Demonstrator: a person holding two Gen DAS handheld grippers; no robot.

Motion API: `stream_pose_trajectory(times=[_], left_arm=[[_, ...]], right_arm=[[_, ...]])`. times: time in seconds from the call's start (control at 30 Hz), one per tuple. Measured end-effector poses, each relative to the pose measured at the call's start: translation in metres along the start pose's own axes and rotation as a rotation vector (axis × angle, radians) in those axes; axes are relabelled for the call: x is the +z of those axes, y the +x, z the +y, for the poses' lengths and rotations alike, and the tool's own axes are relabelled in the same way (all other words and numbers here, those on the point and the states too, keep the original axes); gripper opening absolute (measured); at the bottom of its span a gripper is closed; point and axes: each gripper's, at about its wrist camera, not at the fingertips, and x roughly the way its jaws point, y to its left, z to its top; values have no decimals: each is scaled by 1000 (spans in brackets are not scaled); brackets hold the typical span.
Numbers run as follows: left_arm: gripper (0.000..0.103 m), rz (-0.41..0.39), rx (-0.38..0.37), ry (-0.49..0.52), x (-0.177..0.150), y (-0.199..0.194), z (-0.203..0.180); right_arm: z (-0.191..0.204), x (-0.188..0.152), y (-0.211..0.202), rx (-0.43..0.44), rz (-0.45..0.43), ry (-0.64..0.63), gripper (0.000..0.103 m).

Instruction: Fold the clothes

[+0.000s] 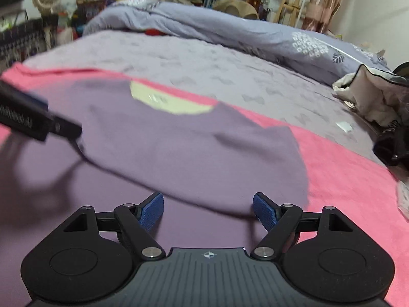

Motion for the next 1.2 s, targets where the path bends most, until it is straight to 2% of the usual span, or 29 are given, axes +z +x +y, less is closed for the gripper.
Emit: stream_pose_trajectory(times=[0.03, 0.1, 0.2, 0.27, 0.33, 0.43, 0.47, 0.57, 0.8, 0.83, 0.87, 0.9, 0.97, 1.0, 1.07, 1.2], left_arm=[[90, -13, 41, 44, -1, 1, -8], [90, 71, 255, 102, -4, 18, -17], [92, 112, 329, 0, -11, 20, -1], [92, 136, 342, -49, -13, 16, 7], [91, 112, 343, -25, -14, 10, 4], [91, 70, 301, 98, -12, 5, -17], [91, 52, 270, 166, -13, 5, -26], [91, 21, 264, 367, -20, 10, -52], [90, -121, 263, 797, -38, 22, -76], [81, -142, 262, 858, -41, 23, -80], [66, -135, 223, 869, -38, 24, -79], [59, -121, 182, 862, -35, 27, -77], [22, -82, 111, 819, -30, 33, -75], [18, -72, 101, 809, -30, 35, -76], [11, -82, 128, 791, -30, 35, -78], [9, -99, 161, 674, -21, 31, -67]], right_arm=[[-1, -6, 0, -7, 2, -6, 81], [-4, -13, 0, -16, -1, -3, 84], [-9, -19, -6, -36, 3, 15, 87], [-8, -20, -7, -46, 3, 22, 88], [-8, -21, -7, -58, -4, 29, 92], [-11, -25, -6, -69, -21, 64, 98], [-13, -27, -5, -64, -21, 83, 100], [-18, -27, -3, -53, -15, 116, 103], [-20, -29, -3, -49, -19, 132, 103], [-20, -29, -3, -47, -19, 135, 103], [-21, -29, -3, -45, -19, 138, 103], [-21, -29, -2, -44, -18, 140, 103], [-21, -29, -2, -44, -17, 141, 103], [-20, -28, -3, -47, -18, 136, 103], [-17, -26, -4, -58, -25, 113, 103], [-6, -22, -7, -150, -88, -27, 103]])
